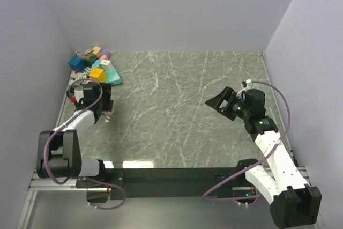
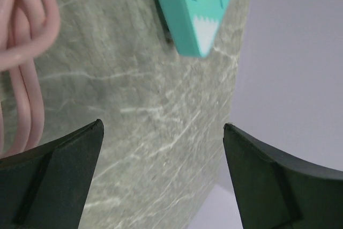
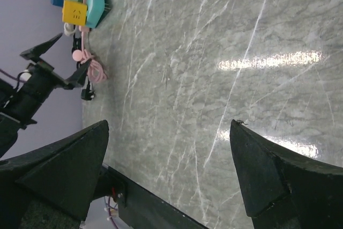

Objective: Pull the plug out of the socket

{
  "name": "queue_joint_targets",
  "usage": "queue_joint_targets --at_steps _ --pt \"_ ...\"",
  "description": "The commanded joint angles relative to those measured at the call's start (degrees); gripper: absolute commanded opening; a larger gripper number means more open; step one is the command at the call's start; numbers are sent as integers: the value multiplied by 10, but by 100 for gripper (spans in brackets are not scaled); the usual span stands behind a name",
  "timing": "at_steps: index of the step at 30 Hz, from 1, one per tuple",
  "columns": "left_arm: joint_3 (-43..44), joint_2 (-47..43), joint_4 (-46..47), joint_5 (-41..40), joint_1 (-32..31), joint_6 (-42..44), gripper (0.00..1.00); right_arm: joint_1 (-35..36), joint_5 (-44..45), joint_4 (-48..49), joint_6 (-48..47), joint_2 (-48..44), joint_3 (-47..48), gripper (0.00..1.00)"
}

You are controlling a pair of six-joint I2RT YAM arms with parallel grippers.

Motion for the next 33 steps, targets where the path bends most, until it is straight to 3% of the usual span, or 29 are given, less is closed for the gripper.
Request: queue_joint_targets --at_steps 1,17,22,25,33 --pt "17 52 74 -37 -2 -77 99 -3 -12 25 -4 -7 -5 100" --pt "190 300 63 -105 -21 -131 95 -2 -7 -6 -33 0 6 100" --pt "245 349 7 -124 -40 -128 92 -3 -6 -19 -44 8 14 100" --pt "270 368 -13 -129 -43 -122 88 -3 -8 -17 -43 14 14 100" --pt "294 386 -27 -128 -42 -87 56 -3 -17 -12 -47 30 20 100"
